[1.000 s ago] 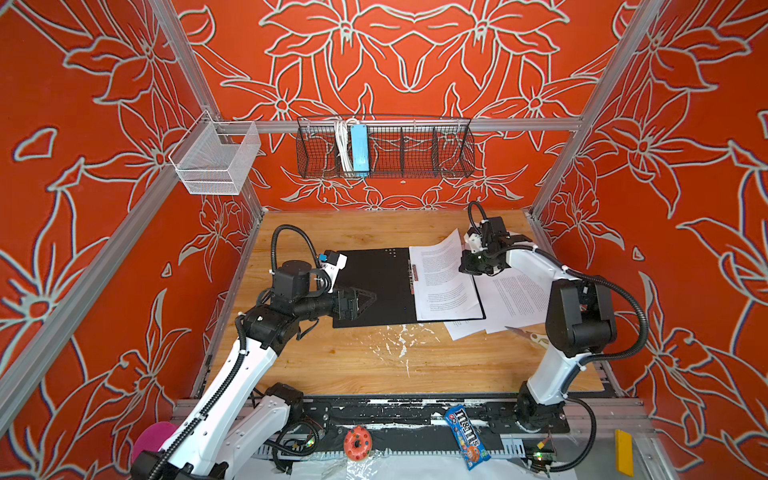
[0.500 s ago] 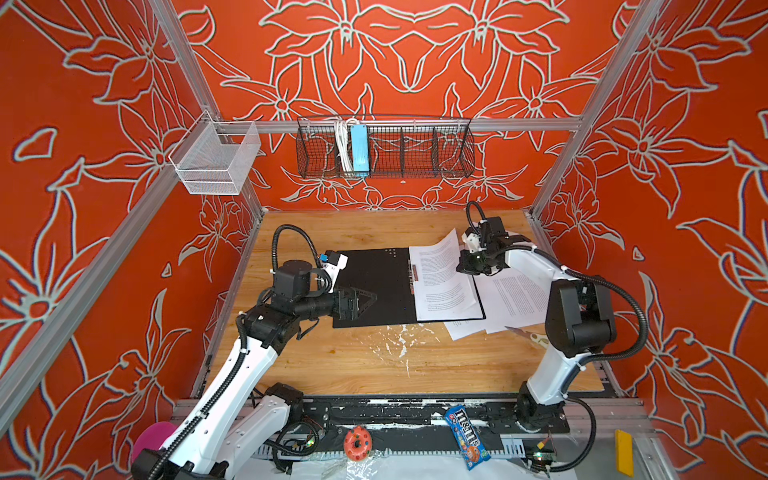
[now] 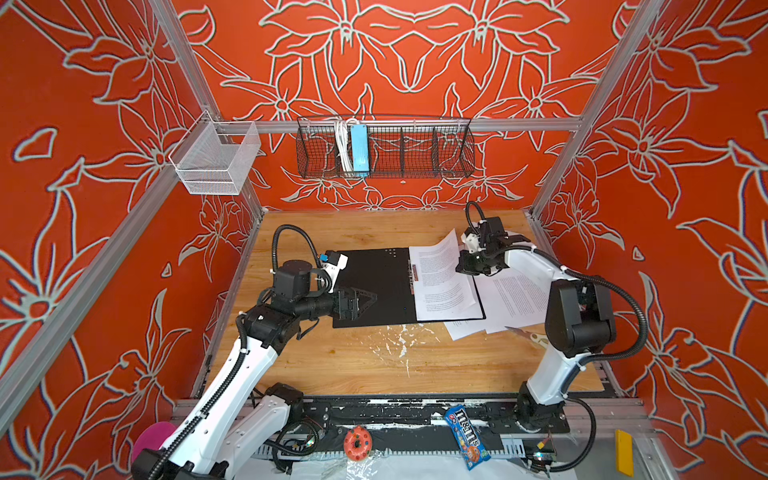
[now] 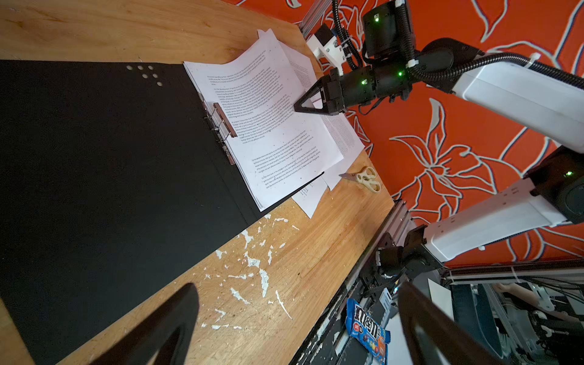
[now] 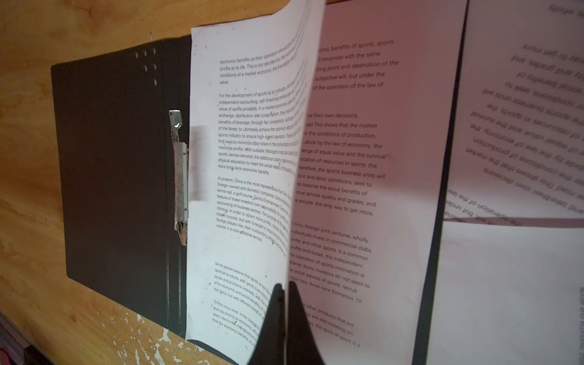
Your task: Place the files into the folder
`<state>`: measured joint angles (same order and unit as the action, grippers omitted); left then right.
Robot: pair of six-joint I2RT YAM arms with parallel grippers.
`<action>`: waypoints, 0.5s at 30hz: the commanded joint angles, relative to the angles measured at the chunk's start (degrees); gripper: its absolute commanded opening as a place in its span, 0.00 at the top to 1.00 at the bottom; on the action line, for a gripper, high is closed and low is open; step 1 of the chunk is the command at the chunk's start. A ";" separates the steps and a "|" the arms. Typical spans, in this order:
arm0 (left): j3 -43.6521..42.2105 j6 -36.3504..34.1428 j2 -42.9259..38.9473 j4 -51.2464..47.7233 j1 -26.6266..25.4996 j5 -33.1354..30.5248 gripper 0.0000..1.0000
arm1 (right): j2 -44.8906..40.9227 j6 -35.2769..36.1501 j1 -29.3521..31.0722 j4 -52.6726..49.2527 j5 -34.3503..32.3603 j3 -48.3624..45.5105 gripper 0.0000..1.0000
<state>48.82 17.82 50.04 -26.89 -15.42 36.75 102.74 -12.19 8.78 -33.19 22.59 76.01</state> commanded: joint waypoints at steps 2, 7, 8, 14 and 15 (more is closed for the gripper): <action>-0.13 -0.69 -0.03 0.26 0.03 0.89 0.02 | 0.29 0.93 0.59 -0.69 1.52 0.48 1.00; -0.18 -0.73 -0.01 0.26 0.04 0.79 0.02 | 0.65 0.89 0.66 -0.47 1.65 0.45 1.00; -0.15 -0.69 0.05 0.26 0.02 0.86 0.02 | 0.80 0.92 0.69 -0.53 1.90 0.29 1.00; -0.19 -0.69 0.06 0.26 0.08 0.78 0.02 | 0.84 1.08 0.69 -0.46 1.90 0.13 1.00; -0.14 -0.74 0.06 0.26 0.05 0.78 0.02 | 1.02 1.04 0.79 -0.41 2.02 0.11 1.00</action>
<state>48.82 17.82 50.04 -26.89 -15.42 36.75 102.91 -12.19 9.13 -33.17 23.46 76.01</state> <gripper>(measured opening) 0.978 0.044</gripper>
